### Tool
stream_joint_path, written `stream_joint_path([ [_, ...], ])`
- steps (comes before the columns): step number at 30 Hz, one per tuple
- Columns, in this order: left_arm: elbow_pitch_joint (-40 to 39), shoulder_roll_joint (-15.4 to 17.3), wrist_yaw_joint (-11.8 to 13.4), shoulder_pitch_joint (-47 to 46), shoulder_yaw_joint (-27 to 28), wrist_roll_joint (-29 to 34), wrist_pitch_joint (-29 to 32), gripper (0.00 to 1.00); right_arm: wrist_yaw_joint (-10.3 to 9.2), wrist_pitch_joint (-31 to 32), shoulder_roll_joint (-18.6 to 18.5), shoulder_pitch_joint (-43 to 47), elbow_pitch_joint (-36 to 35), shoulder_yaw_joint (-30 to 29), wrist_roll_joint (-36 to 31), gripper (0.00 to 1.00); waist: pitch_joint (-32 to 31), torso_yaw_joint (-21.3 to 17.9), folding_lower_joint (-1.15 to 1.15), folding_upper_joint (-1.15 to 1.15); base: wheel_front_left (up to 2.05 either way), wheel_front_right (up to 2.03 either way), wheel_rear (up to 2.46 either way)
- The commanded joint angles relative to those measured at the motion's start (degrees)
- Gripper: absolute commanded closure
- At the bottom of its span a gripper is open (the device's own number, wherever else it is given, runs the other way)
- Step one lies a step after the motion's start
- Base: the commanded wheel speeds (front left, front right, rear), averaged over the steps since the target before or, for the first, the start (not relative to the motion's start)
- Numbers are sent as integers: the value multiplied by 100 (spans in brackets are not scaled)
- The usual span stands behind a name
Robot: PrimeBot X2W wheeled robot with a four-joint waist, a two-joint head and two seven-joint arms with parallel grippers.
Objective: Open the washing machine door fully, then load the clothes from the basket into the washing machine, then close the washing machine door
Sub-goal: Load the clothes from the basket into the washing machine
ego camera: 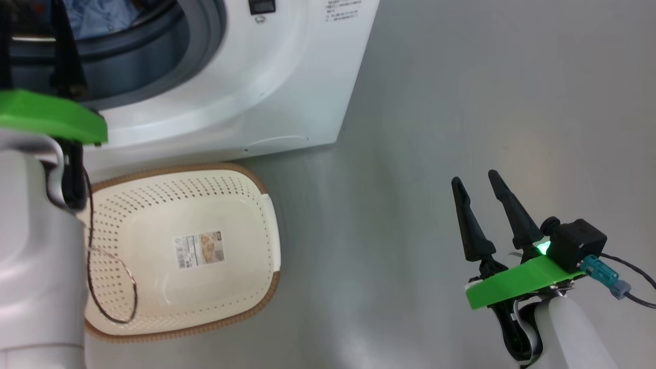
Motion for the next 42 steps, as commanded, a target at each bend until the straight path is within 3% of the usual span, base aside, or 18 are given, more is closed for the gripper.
stream_joint_path([
  [1, -244, 224, -27, 220, 108, 57, -23, 0, 9, -33, 6, 201, -85, 118, -42, 0, -247, 87, 0, 0, 0, 0, 0],
  [23, -2667, -404, 3, 3346, 529, 440, -23, 0, 9, -33, 6, 691, 83, 101, -84, 0, -1611, 286, 0, 0, 0, 0, 0],
  [42, -3668, -591, 411, 5409, 355, 500, -23, 0, 9, -33, 6, 1078, -13, 97, -266, 0, -2241, 403, 0, 0, 0, 0, 0],
])
